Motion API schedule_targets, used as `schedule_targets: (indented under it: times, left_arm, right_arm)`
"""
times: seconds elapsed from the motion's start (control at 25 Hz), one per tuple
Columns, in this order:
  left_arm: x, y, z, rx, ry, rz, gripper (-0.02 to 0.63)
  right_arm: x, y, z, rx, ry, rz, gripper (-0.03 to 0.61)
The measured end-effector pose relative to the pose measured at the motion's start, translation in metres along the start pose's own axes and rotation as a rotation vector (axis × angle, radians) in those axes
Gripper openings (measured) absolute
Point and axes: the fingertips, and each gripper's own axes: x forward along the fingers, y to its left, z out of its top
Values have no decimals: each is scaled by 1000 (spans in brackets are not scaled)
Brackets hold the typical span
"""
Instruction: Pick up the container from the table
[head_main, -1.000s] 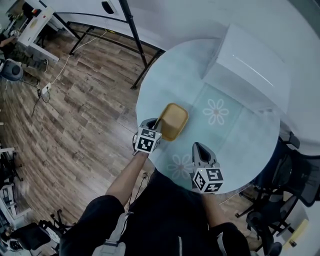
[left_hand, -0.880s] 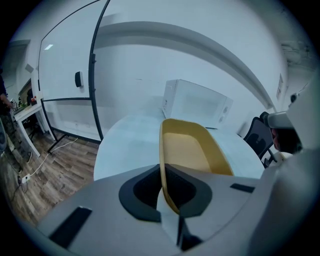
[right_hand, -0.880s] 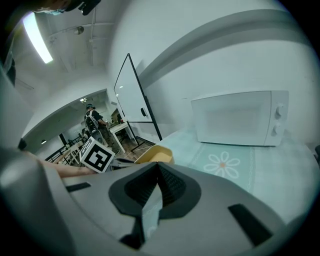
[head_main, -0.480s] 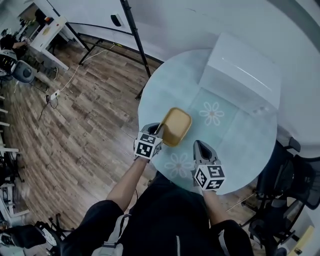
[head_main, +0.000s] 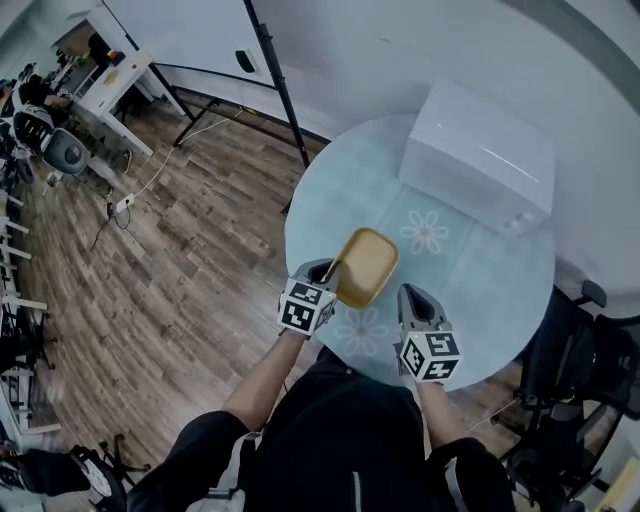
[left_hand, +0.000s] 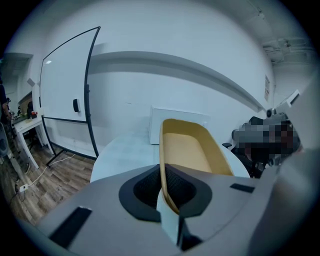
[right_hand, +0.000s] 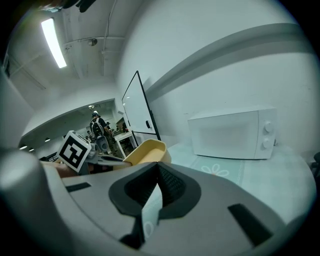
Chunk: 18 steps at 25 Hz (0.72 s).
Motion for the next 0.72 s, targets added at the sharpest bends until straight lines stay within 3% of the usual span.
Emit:
schedule_targets:
  times: [0.72]
  left_arm:
    - [-10, -7, 9, 10, -41, -8, 23]
  right_arm:
    - [-12, 3, 4, -44, 1, -5, 25]
